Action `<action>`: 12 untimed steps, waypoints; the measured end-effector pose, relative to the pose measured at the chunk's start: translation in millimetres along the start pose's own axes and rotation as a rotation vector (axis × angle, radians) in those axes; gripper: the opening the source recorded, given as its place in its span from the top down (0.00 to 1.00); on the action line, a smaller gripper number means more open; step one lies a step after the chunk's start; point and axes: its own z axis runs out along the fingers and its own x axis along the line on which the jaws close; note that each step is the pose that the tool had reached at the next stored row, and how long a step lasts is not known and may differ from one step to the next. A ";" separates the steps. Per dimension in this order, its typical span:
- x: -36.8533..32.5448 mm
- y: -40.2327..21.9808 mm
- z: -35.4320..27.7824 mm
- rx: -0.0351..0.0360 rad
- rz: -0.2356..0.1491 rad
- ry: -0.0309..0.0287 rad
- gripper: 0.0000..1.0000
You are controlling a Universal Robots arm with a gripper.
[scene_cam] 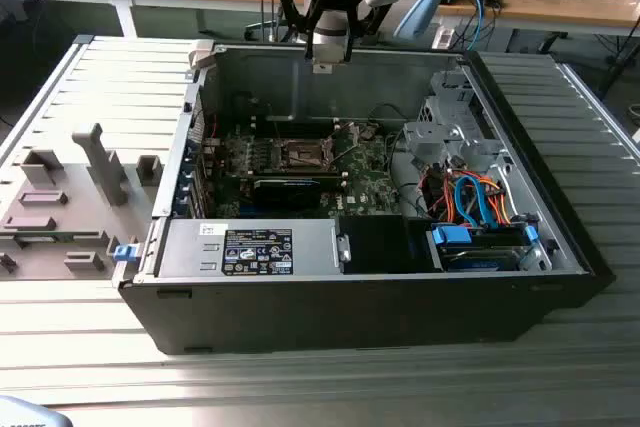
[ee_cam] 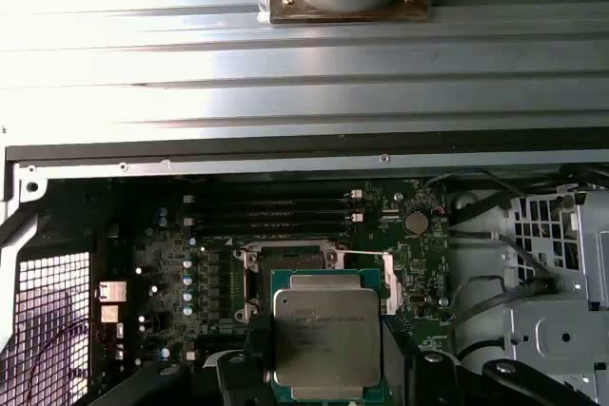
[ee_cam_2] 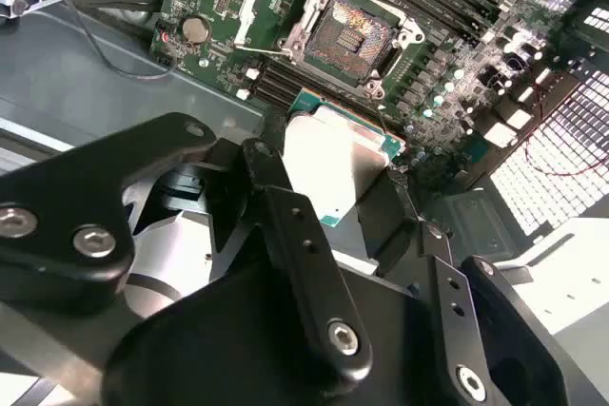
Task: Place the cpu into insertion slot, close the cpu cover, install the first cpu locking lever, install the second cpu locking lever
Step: 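Place the cpu into insertion slot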
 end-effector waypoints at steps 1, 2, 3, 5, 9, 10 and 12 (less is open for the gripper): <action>0.0 0.0 0.0 0.0001 0.000 0.0000 0.45; 0.3 -0.3 3.4 0.0006 0.000 0.0000 0.45; 0.2 -0.8 8.2 0.0006 0.000 0.0000 0.45; 0.2 -0.7 8.3 0.0005 0.000 0.0000 0.45; 0.4 -0.9 9.6 0.0005 0.000 -0.0001 0.45; 0.4 -0.9 10.1 0.0006 0.000 0.0000 0.45; 0.4 -0.9 10.3 0.0010 0.000 0.0000 0.45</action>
